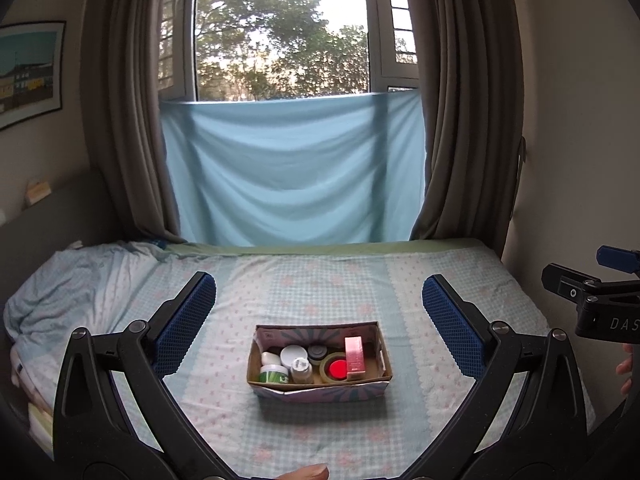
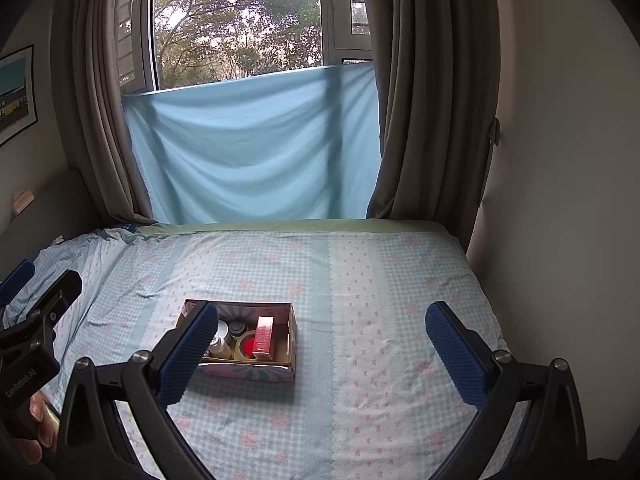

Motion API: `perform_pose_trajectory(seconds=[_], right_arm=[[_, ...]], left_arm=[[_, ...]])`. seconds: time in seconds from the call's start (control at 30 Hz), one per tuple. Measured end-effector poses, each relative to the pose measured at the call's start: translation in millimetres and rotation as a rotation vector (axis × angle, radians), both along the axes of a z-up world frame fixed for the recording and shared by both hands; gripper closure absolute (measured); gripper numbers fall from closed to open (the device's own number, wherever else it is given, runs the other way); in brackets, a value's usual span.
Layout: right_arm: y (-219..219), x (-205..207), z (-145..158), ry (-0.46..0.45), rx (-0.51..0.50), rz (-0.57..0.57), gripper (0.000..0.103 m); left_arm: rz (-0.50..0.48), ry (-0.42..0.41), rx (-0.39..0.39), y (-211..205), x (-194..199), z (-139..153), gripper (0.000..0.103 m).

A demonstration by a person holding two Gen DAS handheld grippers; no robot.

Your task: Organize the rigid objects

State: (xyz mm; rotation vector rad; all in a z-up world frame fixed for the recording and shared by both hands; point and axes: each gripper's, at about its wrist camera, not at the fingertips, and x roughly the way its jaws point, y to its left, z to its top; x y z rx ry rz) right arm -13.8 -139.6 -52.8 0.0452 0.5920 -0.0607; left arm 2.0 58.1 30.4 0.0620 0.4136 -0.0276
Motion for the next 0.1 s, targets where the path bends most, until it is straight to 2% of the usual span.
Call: perform_pose_trajectory(seconds=[0.1], right_arm=[[0.0, 0.4, -0.1, 0.0, 0.001, 0.0, 0.0]], left_arm=[[-0.013, 0.006, -0.002, -1.3, 0.4, -1.4, 0.0]])
